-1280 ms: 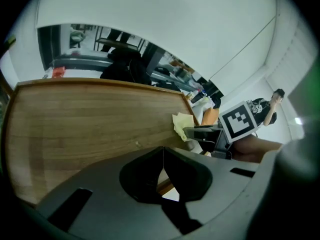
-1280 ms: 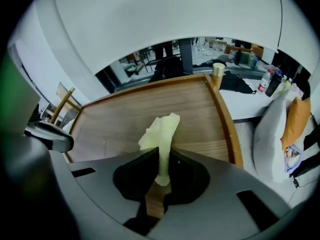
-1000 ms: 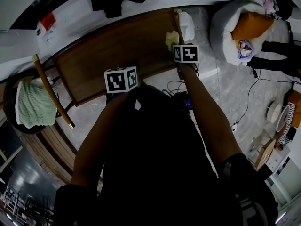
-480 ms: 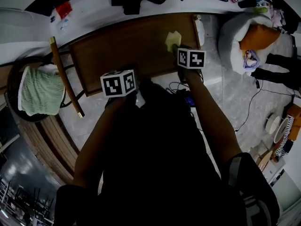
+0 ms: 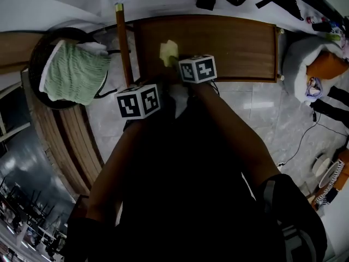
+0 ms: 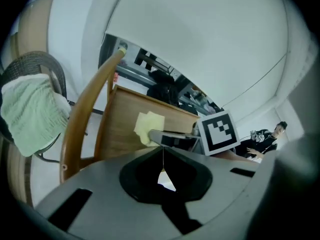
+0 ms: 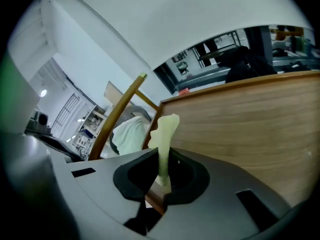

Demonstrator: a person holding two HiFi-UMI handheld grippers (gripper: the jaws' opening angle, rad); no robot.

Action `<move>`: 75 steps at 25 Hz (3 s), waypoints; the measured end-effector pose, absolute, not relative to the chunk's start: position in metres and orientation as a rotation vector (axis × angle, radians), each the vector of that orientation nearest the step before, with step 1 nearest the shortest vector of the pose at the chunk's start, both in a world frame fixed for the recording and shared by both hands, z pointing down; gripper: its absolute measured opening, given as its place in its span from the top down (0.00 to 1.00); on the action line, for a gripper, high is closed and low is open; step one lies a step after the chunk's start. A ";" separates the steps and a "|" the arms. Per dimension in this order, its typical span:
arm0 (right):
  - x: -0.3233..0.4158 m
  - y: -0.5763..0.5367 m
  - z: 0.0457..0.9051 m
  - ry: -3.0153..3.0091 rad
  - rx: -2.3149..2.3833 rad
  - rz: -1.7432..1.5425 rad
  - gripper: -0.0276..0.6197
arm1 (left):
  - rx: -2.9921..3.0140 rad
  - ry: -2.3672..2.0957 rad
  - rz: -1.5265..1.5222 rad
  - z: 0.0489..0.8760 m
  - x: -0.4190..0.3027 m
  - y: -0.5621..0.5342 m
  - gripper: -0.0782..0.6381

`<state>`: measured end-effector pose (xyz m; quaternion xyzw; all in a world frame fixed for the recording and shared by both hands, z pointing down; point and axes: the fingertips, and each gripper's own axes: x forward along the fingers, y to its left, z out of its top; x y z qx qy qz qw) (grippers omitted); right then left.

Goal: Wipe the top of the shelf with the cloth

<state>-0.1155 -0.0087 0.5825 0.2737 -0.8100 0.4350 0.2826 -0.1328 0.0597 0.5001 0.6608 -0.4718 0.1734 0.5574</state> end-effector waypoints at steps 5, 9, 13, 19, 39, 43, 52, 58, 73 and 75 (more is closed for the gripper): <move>-0.184 0.033 0.604 -2.159 0.588 1.162 0.89 | 1.570 -1.098 0.440 0.501 -0.168 0.089 0.87; -0.203 0.050 0.626 -2.119 0.571 1.131 0.89 | 1.600 -1.087 0.468 0.502 -0.186 0.100 0.87; -0.206 0.051 0.644 -2.059 0.616 1.069 0.89 | 1.617 -1.083 0.492 0.504 -0.200 0.104 0.87; -0.205 0.044 0.649 -2.034 0.635 1.007 0.89 | 1.602 -1.073 0.485 0.507 -0.197 0.102 0.87; -0.001 0.008 0.639 -1.941 0.720 1.018 0.89 | 1.567 -1.104 0.595 0.562 -0.050 0.036 0.87; 0.044 -0.005 0.637 -1.933 0.746 0.996 0.89 | 1.574 -1.068 0.602 0.568 -0.005 0.028 0.87; 0.159 -0.034 0.632 -1.893 0.876 0.991 0.89 | 1.609 -1.004 0.632 0.577 0.082 0.011 0.87; 0.228 -0.049 0.633 -1.837 0.986 0.975 0.89 | 1.616 -0.986 0.629 0.579 0.115 0.006 0.87; 0.341 -0.052 0.617 -1.509 1.363 0.956 0.89 | 1.631 -0.982 0.582 0.569 0.125 0.007 0.87; 0.348 -0.050 0.616 -1.467 1.407 0.951 0.89 | 1.626 -0.995 0.570 0.567 0.112 0.011 0.87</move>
